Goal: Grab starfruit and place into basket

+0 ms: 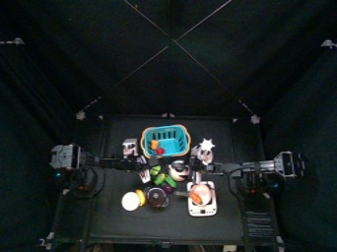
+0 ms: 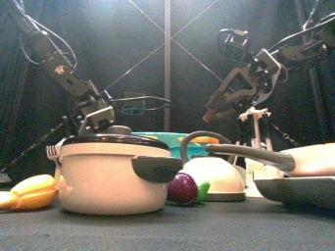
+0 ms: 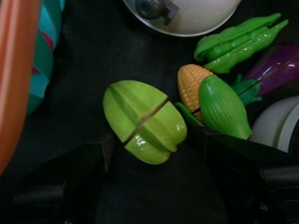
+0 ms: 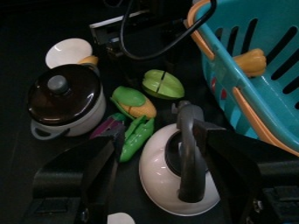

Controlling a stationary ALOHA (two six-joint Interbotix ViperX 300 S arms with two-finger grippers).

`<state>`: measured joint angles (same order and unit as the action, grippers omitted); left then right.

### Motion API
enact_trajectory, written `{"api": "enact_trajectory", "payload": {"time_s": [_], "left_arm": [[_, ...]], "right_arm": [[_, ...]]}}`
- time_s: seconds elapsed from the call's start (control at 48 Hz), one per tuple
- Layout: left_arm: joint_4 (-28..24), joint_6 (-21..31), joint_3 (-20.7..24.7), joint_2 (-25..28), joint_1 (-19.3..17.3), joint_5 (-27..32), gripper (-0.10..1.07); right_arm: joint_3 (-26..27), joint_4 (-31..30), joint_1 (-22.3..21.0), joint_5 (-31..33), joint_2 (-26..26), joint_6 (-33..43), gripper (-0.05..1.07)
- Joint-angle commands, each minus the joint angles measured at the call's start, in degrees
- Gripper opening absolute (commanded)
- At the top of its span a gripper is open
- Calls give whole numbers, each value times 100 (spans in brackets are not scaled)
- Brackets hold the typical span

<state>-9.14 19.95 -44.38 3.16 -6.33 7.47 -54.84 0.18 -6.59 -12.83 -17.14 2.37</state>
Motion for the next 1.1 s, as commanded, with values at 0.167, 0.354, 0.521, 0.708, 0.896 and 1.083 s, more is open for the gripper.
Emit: {"api": "enact_trajectory", "payload": {"time_s": [0.167, 0.354, 0.521, 0.708, 0.896, 1.083], "left_arm": [[0, -9, 185, 114, -53, -18, 102], [-26, -9, 193, 132, -88, -44, 99], [-79, -9, 193, 123, -88, -62, 91], [-79, -9, 158, 53, -70, -44, 82], [-114, -18, 35, -185, -70, -53, 76], [-220, -35, -167, -615, -53, -53, 76]], "right_arm": [[35, 0, 9, -18, -53, 18, 95], [35, 0, 9, -18, -53, 18, 95], [35, 0, 18, -18, -44, 18, 95], [35, 0, 18, -18, -44, 26, 95], [35, 0, 18, -18, -44, 26, 95], [35, 0, 26, -18, -53, 26, 95]]}}
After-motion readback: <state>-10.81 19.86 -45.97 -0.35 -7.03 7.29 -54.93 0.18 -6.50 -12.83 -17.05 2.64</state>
